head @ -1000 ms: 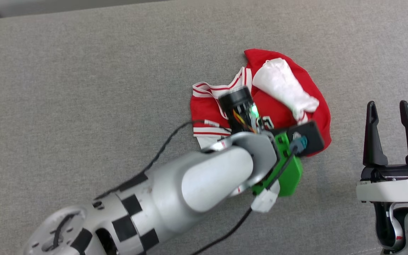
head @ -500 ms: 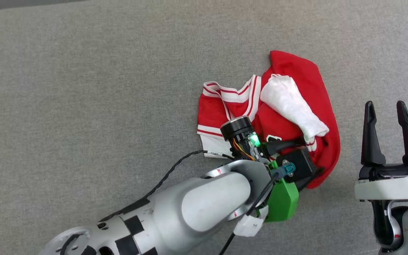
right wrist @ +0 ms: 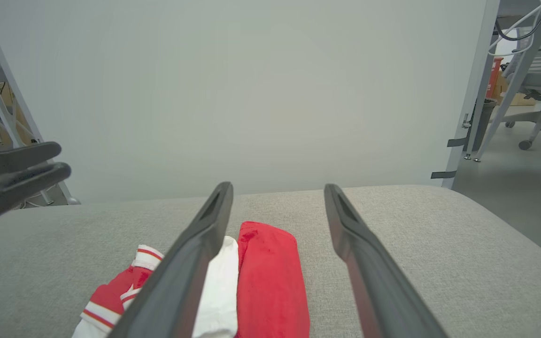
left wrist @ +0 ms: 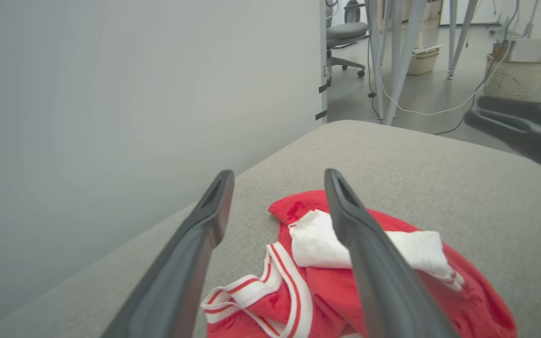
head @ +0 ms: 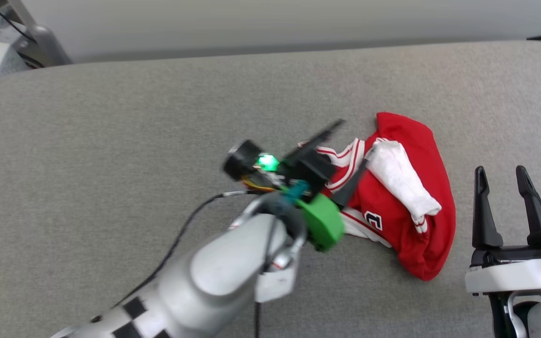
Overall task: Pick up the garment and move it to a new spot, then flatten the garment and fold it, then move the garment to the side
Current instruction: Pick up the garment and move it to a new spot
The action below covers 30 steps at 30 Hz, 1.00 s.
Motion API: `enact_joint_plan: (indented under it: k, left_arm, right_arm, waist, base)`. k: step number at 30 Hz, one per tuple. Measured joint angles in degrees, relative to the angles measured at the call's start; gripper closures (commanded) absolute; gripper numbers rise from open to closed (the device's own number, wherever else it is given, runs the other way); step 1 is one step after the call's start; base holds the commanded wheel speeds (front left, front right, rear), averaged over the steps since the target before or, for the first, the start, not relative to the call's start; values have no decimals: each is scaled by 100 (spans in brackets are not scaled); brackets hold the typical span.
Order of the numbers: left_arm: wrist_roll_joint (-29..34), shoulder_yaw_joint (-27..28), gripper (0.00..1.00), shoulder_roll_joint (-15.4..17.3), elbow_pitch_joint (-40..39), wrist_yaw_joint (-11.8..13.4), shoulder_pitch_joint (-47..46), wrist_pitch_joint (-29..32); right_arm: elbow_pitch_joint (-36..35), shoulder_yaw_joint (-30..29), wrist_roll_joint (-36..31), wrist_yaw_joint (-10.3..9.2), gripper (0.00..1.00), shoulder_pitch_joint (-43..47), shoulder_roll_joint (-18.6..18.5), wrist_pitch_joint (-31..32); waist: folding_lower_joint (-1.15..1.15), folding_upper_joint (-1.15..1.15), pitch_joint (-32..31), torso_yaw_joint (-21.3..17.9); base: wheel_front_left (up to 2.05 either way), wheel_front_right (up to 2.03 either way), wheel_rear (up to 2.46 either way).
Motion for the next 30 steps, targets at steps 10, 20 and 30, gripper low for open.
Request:
enact_joint_plan:
  k: [10,20,30]
  left_arm:
    - [381,1939,0,1185,-1133,949,1829,-2]
    - [775,3588,0,1402,-1814,1176,3650,-2]
    - [1404,4363,0,877,-2153,701,4812,-2]
  right_arm:
    - [-98,133,-113,0,0,207,4,0]
    - [101,531,-120,0,0,455,10,0]
    - [413,701,-112,0,0,714,-3,0]
  waist:
    - [0,0,-552,364]
    - [0,0,-884,551]
    - [0,0,-1105,556]
  base:
    - [0,0,0]
    - [0,0,0]
    - [0,0,0]
